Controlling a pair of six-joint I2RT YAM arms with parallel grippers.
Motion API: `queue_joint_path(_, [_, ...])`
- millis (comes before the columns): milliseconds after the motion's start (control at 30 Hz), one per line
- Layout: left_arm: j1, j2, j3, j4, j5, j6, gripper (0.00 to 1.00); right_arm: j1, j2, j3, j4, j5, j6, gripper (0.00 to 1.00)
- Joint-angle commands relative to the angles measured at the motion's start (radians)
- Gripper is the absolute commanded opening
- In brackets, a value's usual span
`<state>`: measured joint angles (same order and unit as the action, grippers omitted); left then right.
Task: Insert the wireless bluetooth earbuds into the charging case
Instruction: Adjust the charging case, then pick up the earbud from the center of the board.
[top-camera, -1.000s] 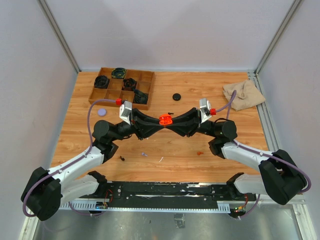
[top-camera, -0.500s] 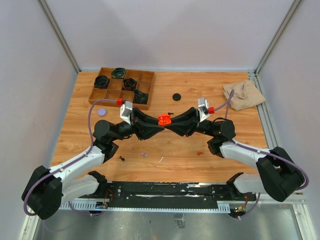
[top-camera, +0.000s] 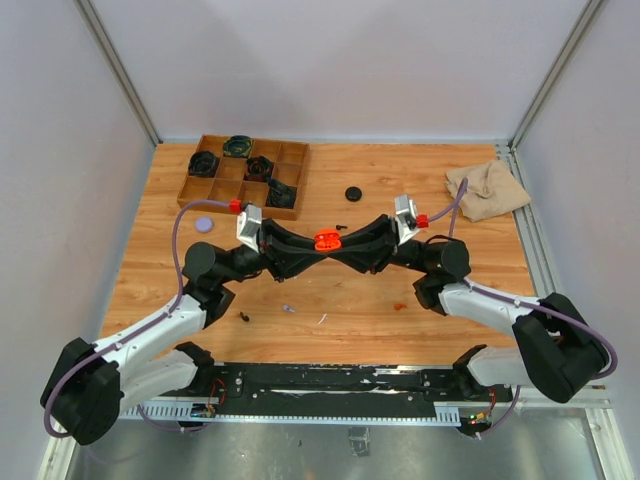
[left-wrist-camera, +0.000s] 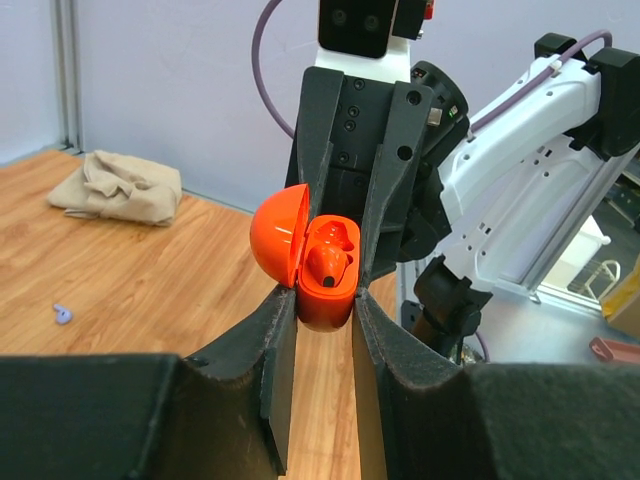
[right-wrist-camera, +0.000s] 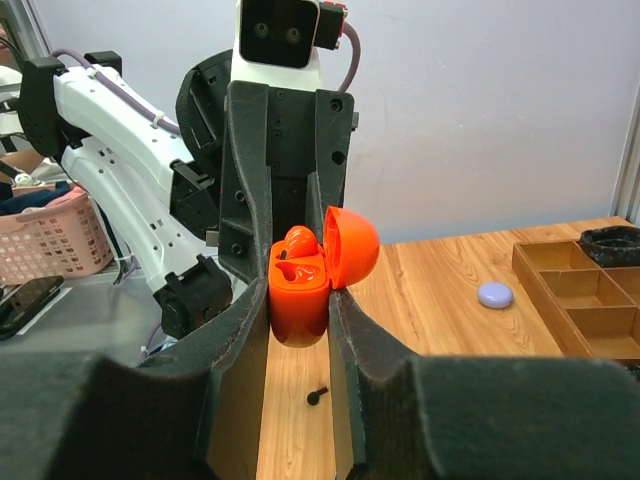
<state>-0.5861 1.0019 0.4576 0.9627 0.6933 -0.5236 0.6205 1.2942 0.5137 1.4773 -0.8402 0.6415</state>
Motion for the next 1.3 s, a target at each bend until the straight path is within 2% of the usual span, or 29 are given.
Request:
queue_joint_path(0, [-0.006, -0.039, -0.016, -0.024, -0.022, 0.048, 0.01, 0.011, -0.027, 0.012, 0.012, -0.014, -0.035, 0.26])
queue_joint_path(200, [-0.006, -0.069, -0.022, -0.09, -0.059, 0.111, 0.0, -0.004, -0.077, -0.002, -0.101, -0.003, -0.088, 0.47])
queue_joint_path(300, [-0.006, -0.079, -0.028, -0.112, -0.075, 0.146, 0.0, -0.007, -0.11, -0.014, -0.175, 0.009, -0.134, 0.53])
queue_joint_path(400, [-0.006, -0.086, -0.033, -0.142, -0.088, 0.191, 0.0, -0.01, -0.146, -0.021, -0.288, 0.022, -0.18, 0.54])
queue_joint_path(467, [-0.006, -0.095, -0.043, -0.162, -0.103, 0.227, 0.0, -0.013, -0.189, -0.02, -0.415, 0.045, -0.227, 0.55])
queue_joint_path(633, [-0.007, -0.117, -0.085, -0.179, -0.141, 0.319, 0.0, -0.014, -0.325, 0.079, -1.068, 0.187, -0.411, 0.57])
queue_joint_path(800, [-0.006, -0.115, -0.117, -0.169, -0.154, 0.391, 0.0, -0.014, -0.378, 0.183, -1.514, 0.329, -0.5, 0.57])
queue_joint_path(1100, [-0.006, -0.134, -0.187, -0.108, -0.17, 0.45, 0.0, -0.014, -0.346, 0.272, -1.945, 0.561, -0.514, 0.58])
queue_joint_path(1267, [-0.006, -0.157, -0.198, -0.124, -0.163, 0.473, 0.0, -0.013, -0.272, 0.255, -2.056, 0.683, -0.462, 0.57])
